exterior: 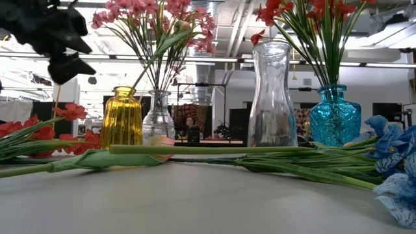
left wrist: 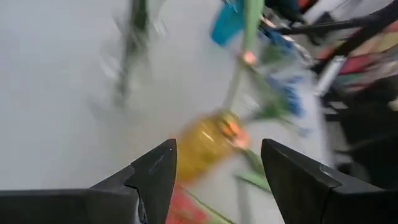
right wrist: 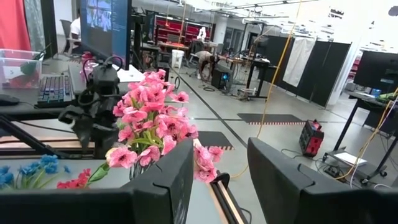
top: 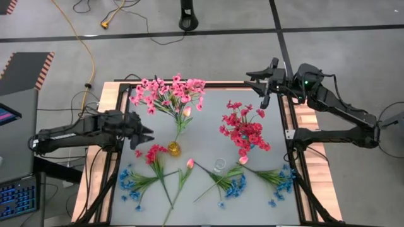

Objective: Sort flowers into vase by color
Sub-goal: Put the red flowers into the blue vase

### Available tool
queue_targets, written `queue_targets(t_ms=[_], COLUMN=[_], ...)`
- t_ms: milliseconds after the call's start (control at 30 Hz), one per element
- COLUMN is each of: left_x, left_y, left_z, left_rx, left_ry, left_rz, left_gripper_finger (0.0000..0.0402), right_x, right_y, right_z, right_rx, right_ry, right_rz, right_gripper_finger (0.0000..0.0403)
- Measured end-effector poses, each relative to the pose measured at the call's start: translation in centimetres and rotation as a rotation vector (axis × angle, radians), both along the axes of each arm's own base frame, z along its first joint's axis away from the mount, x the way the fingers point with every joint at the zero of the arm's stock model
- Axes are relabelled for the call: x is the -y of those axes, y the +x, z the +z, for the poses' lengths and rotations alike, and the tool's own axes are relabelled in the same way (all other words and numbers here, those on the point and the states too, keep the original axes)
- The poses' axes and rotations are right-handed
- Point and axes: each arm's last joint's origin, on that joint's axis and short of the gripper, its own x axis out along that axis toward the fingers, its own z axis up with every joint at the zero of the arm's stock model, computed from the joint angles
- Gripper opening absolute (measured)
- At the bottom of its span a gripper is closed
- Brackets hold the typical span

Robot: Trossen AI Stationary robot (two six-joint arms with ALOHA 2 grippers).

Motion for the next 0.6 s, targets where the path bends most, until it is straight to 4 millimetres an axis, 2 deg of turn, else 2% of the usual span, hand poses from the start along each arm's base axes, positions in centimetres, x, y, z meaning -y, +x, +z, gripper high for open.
queue_targets(t_ms=[167, 267, 433, 600], left_x=[0.6, 0.9, 1.6, 2.7], left_y=[-0.2, -0.3, 0.0, 0.8], left_z=[-0.3, -0.4, -0.6, -1.1], left_rx=[-0.071, -0.114, -0.199, -0.327], left_ry=[-0.408, -0.58, -0.76, -0.851], left_rz=[-0.019, -0.002, 0.057, 0.098], left_gripper_finger=[0.0222, 0.0222, 0.0222, 0.0222], right_x=[0.0, 0.0, 0.0, 0.0], right_y=[0.0, 0.0, 0.0, -0.1], right_z=[-0.2, -0.2, -0.5, -1.1], right_rx=[-0.016, -0.02, -0.049, -0.099], right_ry=[0.008, 0.01, 0.024, 0.049], right_rz=[0.0, 0.0, 0.0, 0.0], right_gripper_finger=[0.0177, 0.0177, 0.0177, 0.0177])
